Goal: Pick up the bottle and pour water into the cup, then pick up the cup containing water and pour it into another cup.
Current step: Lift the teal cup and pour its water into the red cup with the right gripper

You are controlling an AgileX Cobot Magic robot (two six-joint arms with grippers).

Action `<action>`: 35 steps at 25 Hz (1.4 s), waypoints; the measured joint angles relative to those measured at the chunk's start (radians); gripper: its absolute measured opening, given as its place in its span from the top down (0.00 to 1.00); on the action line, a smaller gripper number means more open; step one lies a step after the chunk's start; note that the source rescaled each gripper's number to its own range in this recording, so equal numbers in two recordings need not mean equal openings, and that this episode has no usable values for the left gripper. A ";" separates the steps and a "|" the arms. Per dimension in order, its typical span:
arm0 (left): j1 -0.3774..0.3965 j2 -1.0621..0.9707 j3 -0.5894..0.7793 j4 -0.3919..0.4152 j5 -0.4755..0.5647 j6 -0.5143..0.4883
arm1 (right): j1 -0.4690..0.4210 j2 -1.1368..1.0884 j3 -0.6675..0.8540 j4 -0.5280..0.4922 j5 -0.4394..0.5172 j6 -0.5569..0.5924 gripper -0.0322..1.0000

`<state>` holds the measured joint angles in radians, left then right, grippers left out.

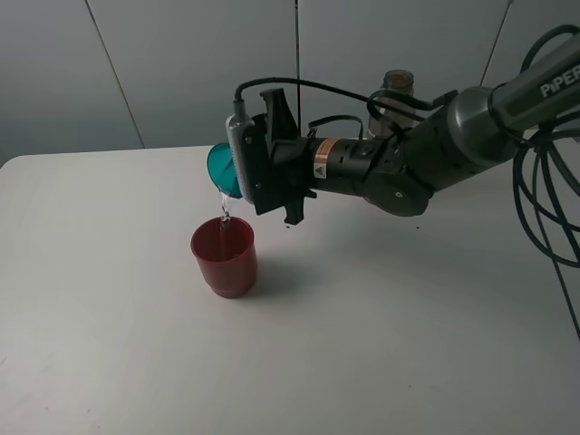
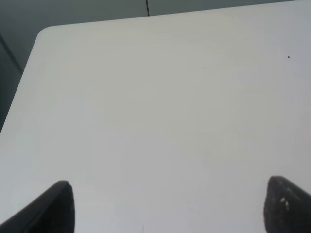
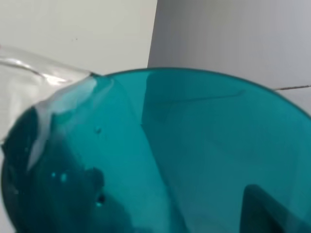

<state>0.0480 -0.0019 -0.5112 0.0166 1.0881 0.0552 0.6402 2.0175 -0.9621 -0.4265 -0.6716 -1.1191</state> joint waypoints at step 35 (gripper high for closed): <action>0.000 0.000 0.000 0.000 0.000 0.000 | 0.014 0.000 0.000 0.021 -0.010 -0.281 0.95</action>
<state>0.0480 -0.0019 -0.5112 0.0166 1.0881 0.0552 0.6544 2.0175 -0.9621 -0.4053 -0.6818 -1.4006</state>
